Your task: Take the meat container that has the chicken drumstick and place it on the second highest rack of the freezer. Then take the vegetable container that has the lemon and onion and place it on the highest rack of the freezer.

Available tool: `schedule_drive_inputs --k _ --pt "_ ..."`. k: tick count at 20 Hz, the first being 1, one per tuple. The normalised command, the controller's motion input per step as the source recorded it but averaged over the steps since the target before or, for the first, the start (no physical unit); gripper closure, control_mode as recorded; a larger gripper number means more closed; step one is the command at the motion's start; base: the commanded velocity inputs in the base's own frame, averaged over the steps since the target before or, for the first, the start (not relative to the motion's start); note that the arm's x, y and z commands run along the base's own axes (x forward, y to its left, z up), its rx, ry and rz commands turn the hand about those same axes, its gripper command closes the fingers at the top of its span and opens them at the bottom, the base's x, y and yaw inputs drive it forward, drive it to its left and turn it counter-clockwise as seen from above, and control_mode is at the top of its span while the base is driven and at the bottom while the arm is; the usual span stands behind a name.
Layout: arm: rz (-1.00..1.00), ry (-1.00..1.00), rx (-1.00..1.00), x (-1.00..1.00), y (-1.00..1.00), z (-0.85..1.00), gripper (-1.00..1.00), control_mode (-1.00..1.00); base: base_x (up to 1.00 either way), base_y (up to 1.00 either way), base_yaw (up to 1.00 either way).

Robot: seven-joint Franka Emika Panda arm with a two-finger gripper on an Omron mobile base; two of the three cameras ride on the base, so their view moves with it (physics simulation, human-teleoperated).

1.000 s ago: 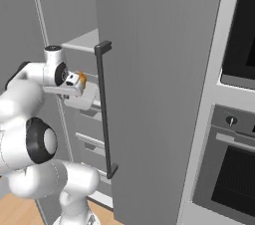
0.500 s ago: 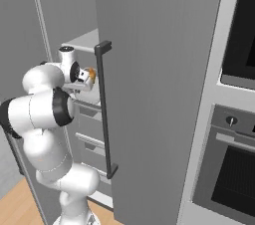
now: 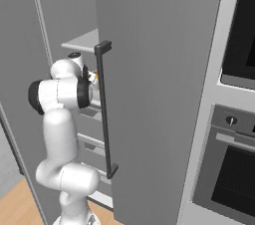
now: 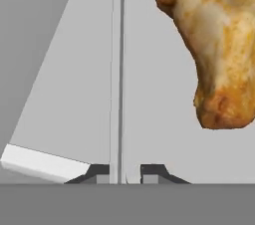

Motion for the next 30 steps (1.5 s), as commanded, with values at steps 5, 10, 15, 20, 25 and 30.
schedule_drive_inputs --k 5,10,15,20,25,30 --pt "-0.02 -0.09 -0.05 0.71 0.02 -0.32 1.00 -1.00 0.00 0.00 0.00" --pt "-0.01 -0.13 -0.02 0.29 0.00 -0.13 -1.00 -1.00 0.00 0.00 0.00" --pt "0.00 -0.13 0.00 -0.11 0.00 0.05 -1.00 -1.00 0.00 0.00 0.00" --pt "0.00 -0.24 0.01 -0.85 0.00 0.53 -1.00 -1.00 0.00 0.00 0.00" --pt "0.02 -0.10 0.05 -1.00 -0.06 0.75 -1.00 -1.00 0.00 0.00 0.00" --pt "0.00 -0.04 0.10 -0.99 -0.14 0.90 -1.00 -1.00 0.00 0.00 0.00"
